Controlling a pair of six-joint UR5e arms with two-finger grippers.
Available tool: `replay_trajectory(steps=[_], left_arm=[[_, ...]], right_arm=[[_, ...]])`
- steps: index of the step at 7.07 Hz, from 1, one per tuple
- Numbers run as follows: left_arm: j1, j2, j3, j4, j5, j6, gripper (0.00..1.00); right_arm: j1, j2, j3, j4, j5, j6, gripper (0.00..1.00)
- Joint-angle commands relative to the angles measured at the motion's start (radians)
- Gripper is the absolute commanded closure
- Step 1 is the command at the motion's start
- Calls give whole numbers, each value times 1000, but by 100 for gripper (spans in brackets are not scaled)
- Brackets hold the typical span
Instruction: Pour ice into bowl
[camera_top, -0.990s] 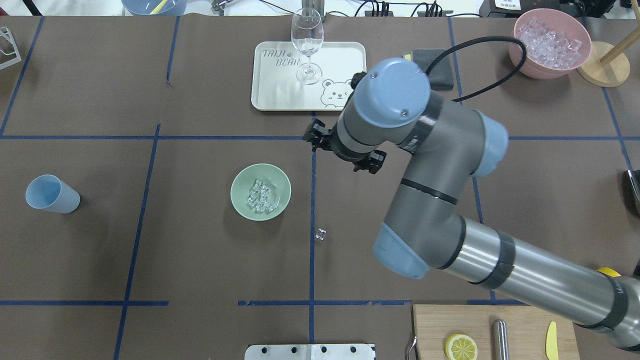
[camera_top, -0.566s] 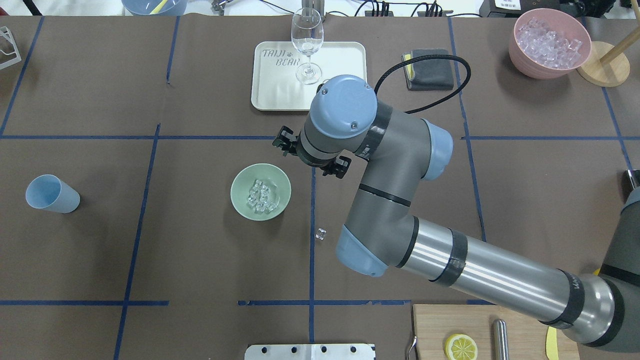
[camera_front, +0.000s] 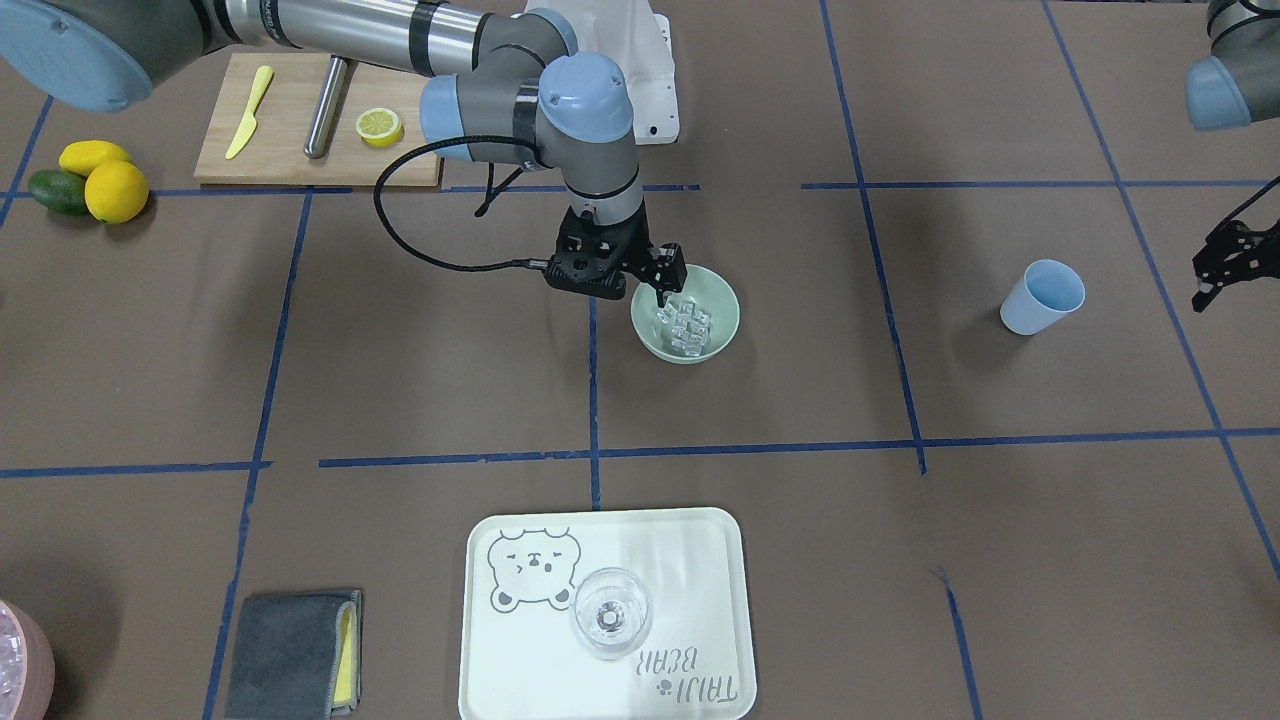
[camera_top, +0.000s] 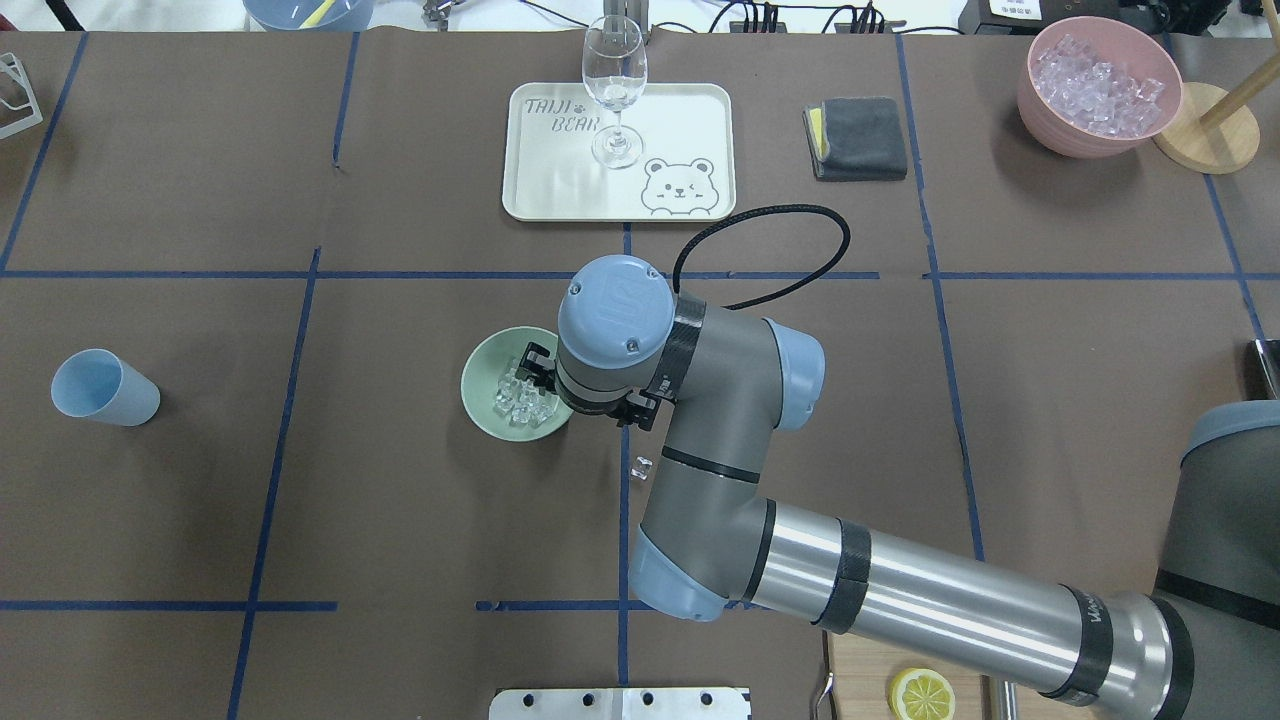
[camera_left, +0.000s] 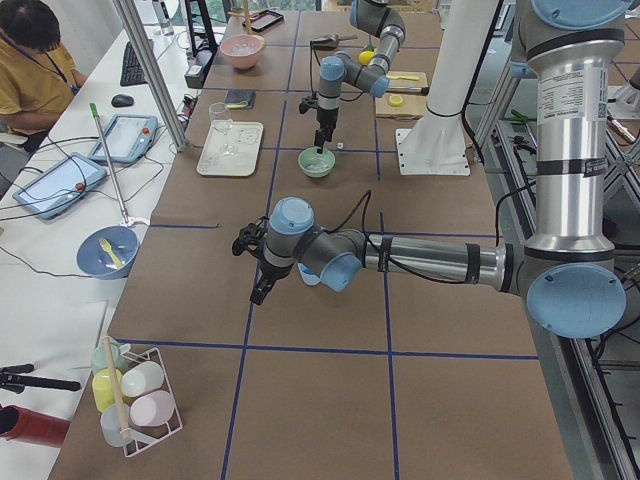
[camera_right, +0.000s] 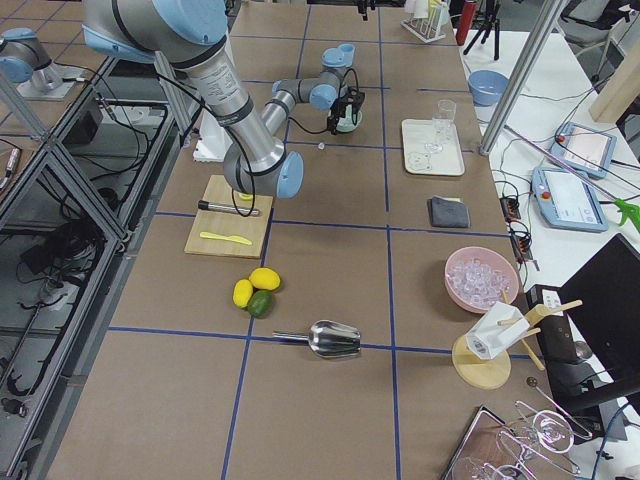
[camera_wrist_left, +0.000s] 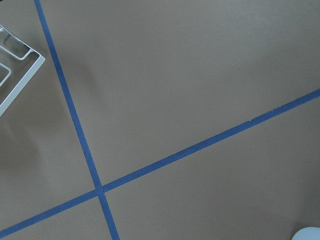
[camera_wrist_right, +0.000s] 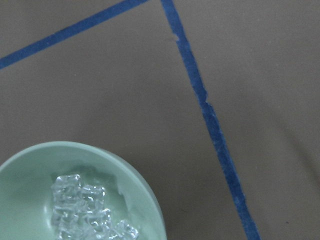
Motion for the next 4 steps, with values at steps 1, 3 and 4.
replay_trajectory(steps=[1, 3, 4], left_arm=[[-2, 2, -1, -1, -1, -1, 0], [-2, 8, -7, -4, -1, -2, 0], [-2, 19, -9, -24, -2, 1, 0]], right_arm=[[-6, 7, -21, 2, -1, 29, 94], [-6, 3, -21, 13, -27, 26, 100], [1, 7, -9, 39, -30, 38, 100]])
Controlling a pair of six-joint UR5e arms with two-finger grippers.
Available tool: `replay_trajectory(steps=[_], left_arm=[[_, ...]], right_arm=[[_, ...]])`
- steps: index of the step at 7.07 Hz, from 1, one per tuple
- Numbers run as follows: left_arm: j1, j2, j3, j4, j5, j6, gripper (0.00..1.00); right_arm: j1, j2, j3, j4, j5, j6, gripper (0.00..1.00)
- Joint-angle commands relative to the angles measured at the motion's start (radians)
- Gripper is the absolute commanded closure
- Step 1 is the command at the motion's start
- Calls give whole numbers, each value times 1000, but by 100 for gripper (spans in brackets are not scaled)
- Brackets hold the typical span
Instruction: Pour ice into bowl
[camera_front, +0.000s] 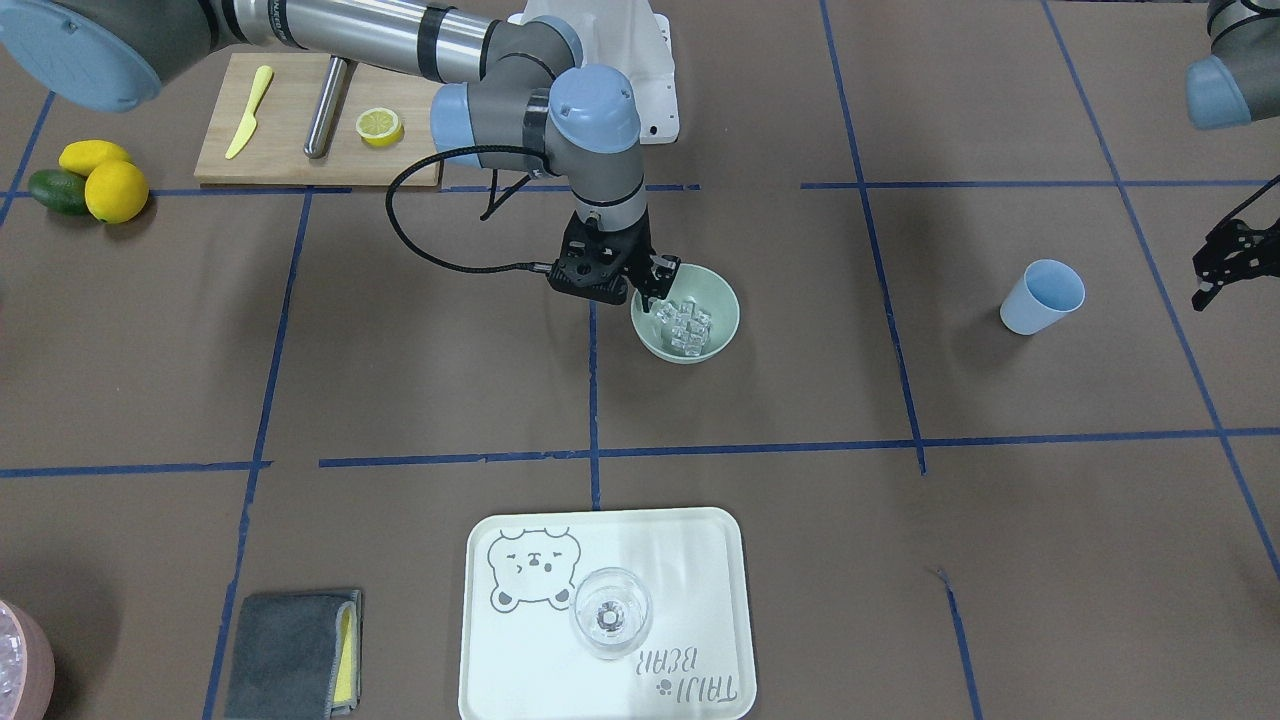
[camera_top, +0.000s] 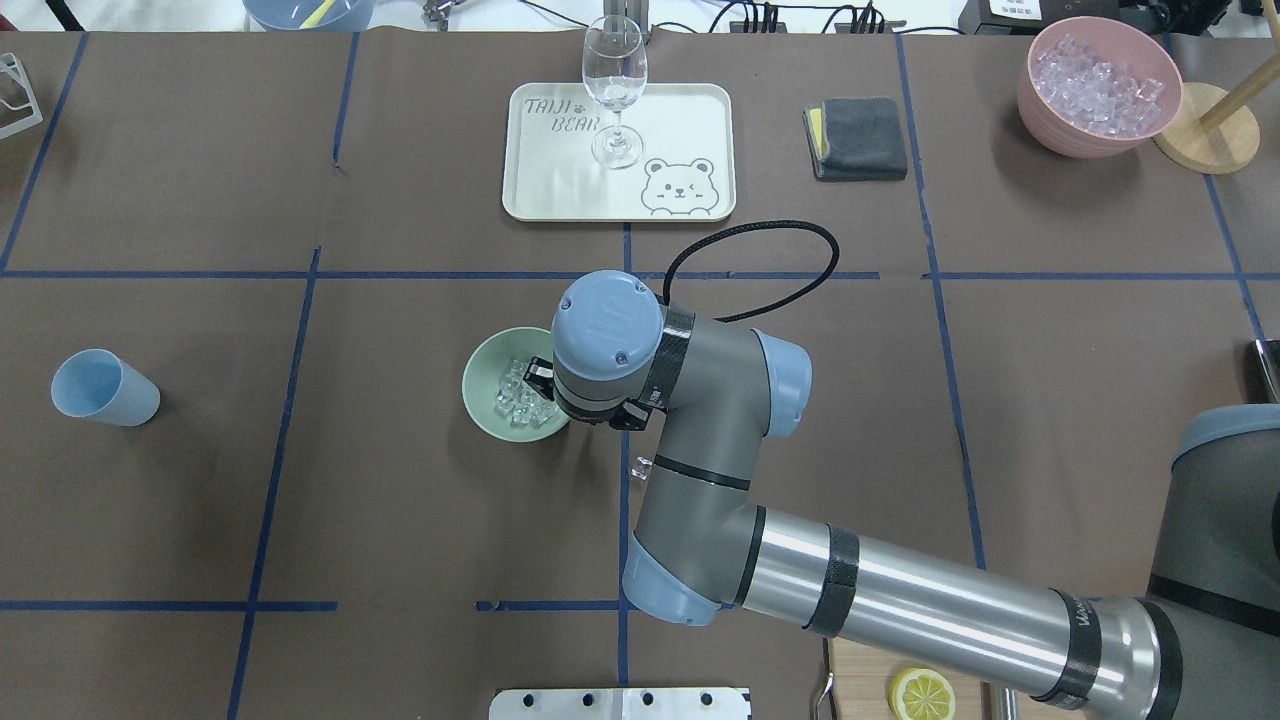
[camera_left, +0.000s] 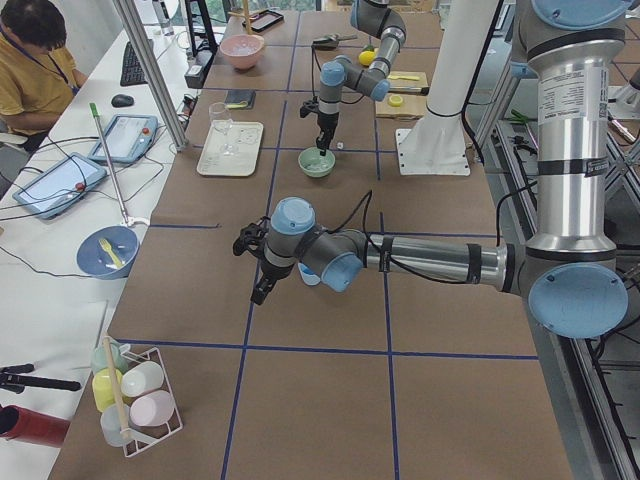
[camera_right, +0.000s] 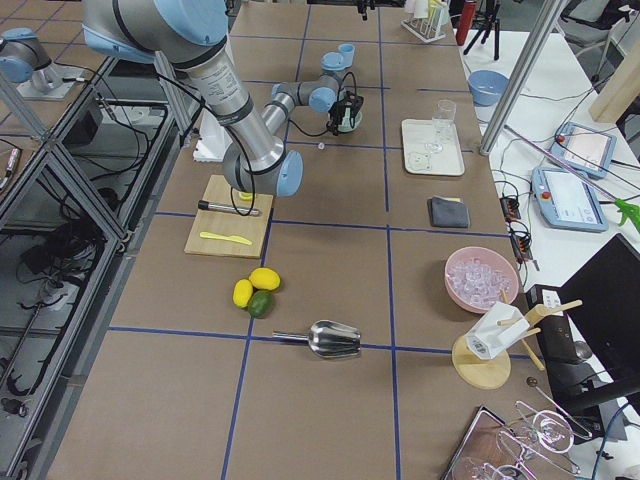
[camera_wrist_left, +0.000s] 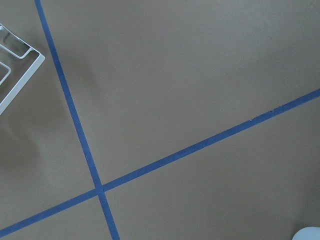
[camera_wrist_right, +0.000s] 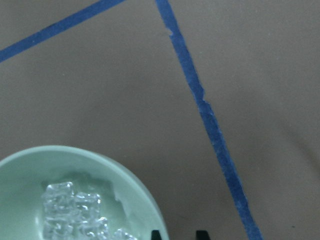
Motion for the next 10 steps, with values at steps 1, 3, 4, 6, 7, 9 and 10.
replay_trajectory(steps=[1, 3, 4, 6, 7, 9, 10], left_arm=[[-1, 13, -3, -29, -1, 2, 0], [-1, 12, 2, -29, -1, 0, 0], [-1, 12, 6, -29, 0, -1, 0], [-1, 7, 9, -29, 5, -5, 0], [1, 7, 11, -29, 6, -5, 0], [1, 7, 6, -29, 3, -3, 0], [1, 6, 6, -29, 2, -3, 0]], right_arm=[[42, -18, 85, -8, 2, 8, 100], [119, -288, 423, -47, 44, -13, 100], [172, -397, 514, -46, 102, -75, 100], [338, -647, 590, -30, 271, -256, 100], [434, -783, 603, 15, 322, -444, 100], [559, -954, 543, 132, 397, -673, 100], [570, -987, 508, 186, 397, -711, 100]])
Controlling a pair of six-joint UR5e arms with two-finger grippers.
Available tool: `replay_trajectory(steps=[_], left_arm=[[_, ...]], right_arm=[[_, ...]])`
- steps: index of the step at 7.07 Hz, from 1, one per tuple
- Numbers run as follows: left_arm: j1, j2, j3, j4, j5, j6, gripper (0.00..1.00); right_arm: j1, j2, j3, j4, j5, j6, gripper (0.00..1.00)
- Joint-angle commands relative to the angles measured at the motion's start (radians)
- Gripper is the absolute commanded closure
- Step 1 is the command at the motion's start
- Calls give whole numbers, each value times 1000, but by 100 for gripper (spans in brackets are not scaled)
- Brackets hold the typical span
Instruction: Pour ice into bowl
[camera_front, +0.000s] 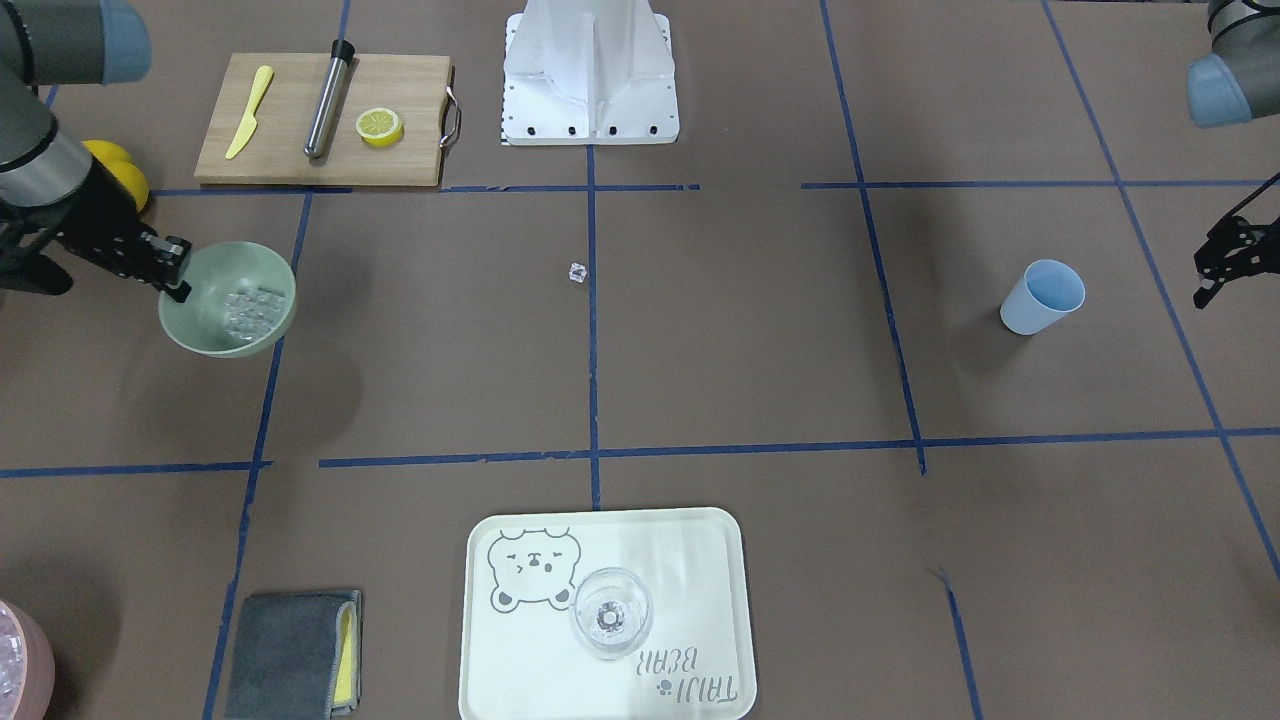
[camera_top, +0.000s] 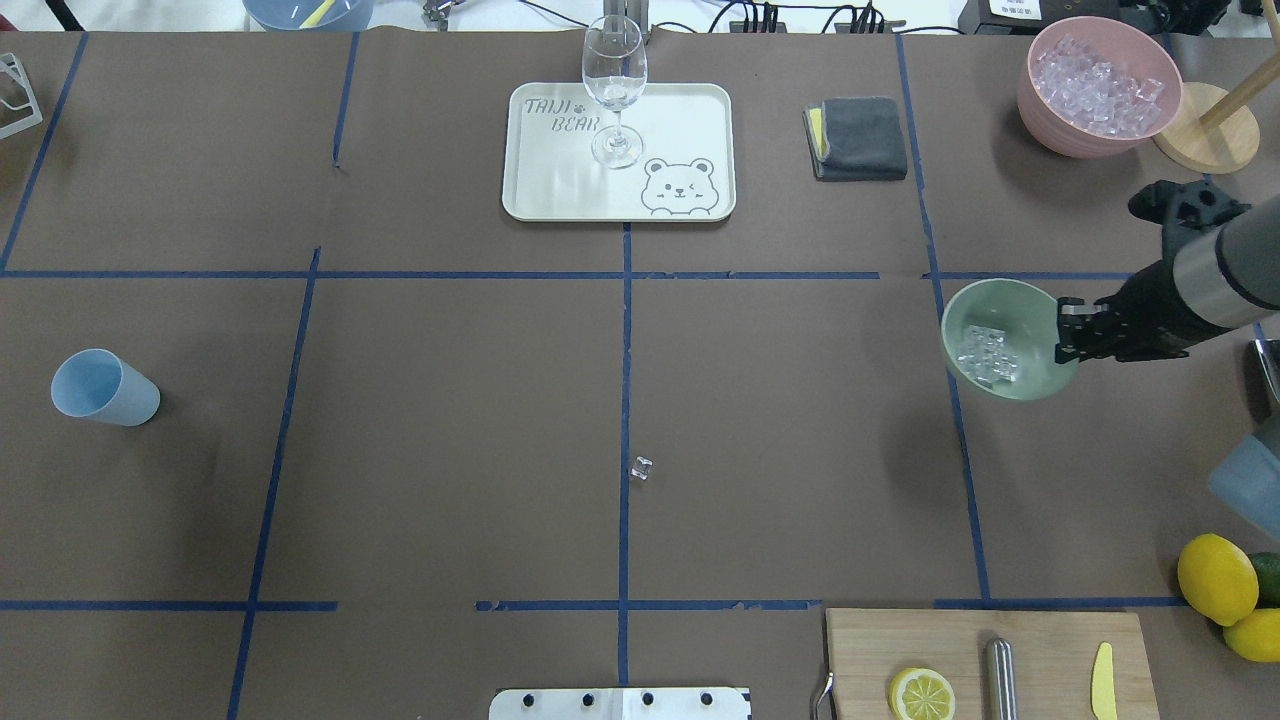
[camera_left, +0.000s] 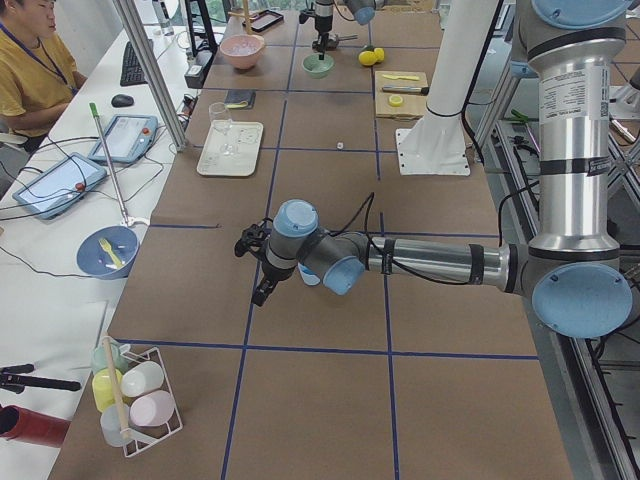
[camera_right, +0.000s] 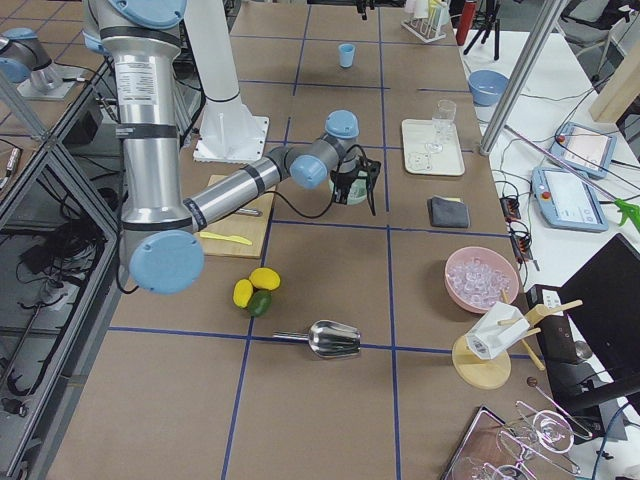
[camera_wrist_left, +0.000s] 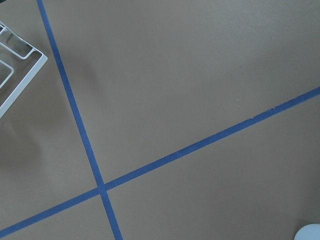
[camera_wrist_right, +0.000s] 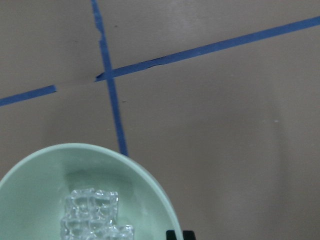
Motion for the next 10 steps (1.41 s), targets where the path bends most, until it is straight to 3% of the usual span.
replay_trajectory(steps=[1, 4, 10], left_arm=[[0, -1, -1, 0, -3, -1, 0], [0, -3, 1, 0, -2, -1, 0], [2, -9, 2, 0, 1, 0, 0]], right_arm=[[31, -58, -88, 99, 14, -78, 100], [21, -11, -191, 199, 14, -47, 100], [-17, 5, -214, 203, 21, -18, 100]])
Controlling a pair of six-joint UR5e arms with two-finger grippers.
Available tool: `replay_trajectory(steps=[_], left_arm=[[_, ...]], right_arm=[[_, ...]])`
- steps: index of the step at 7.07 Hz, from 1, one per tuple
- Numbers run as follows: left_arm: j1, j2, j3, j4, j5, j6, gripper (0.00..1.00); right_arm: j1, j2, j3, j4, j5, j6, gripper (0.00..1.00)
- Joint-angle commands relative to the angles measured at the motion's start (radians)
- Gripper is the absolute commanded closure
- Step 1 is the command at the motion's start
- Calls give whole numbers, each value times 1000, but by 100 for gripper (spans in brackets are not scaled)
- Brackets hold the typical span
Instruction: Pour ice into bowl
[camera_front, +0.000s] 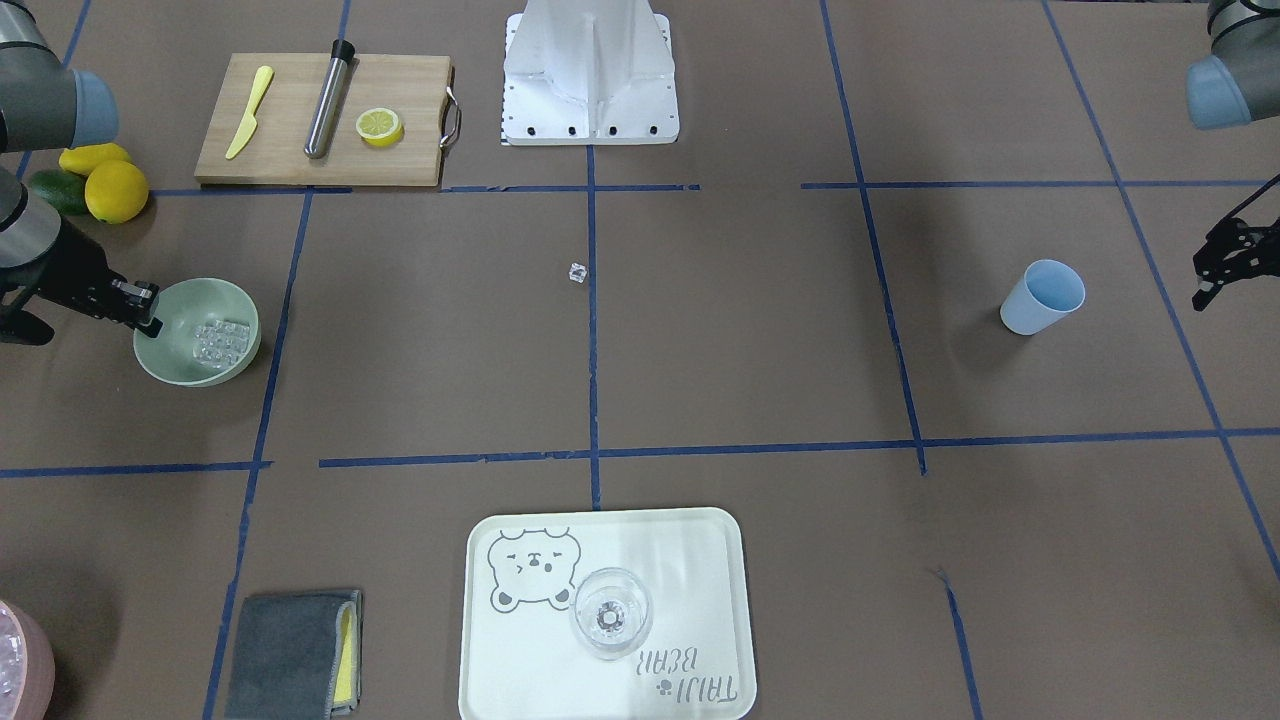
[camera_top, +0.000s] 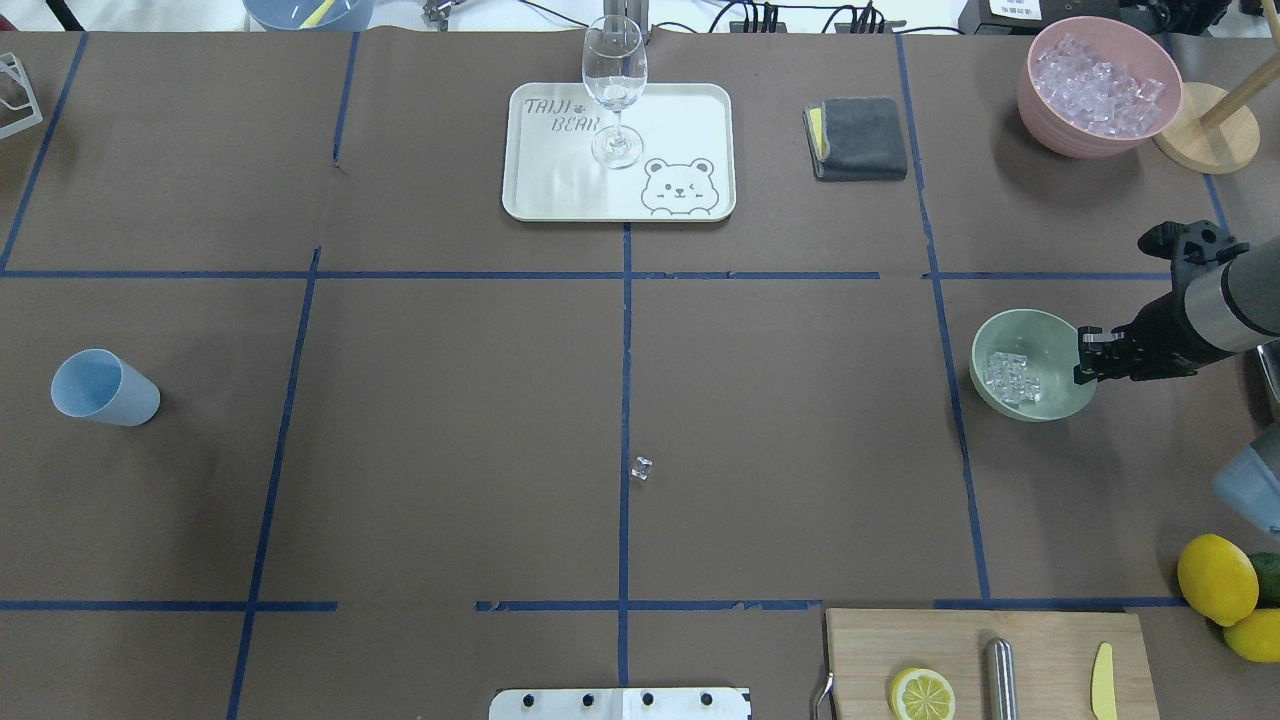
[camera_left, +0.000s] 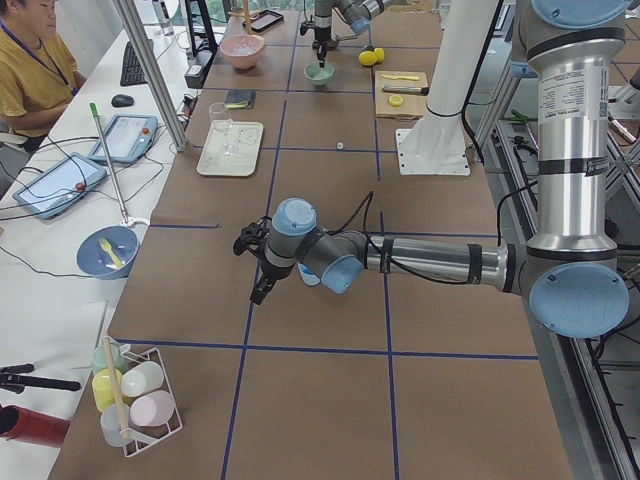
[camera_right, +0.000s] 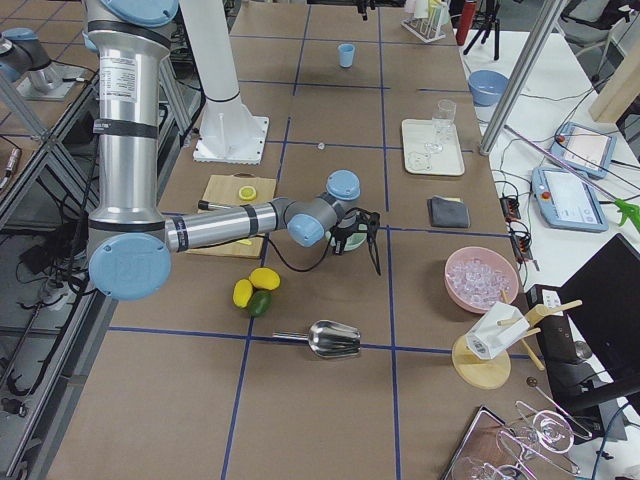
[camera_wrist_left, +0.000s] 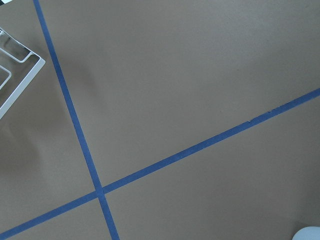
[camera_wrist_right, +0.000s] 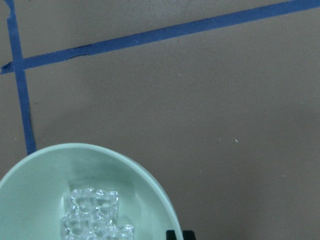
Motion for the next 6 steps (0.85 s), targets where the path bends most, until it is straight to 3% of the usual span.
replay_trajectory(steps=[1, 3, 6], left_arm=[[0, -1, 0, 0, 0, 1, 0], [-1, -1, -1, 0, 2, 0, 0], [-1, -1, -4, 0, 0, 0, 0]], right_arm=[[1, -4, -1, 0, 3, -2, 100], [2, -15, -2, 0, 3, -5, 100], [4, -24, -1, 0, 3, -5, 91]])
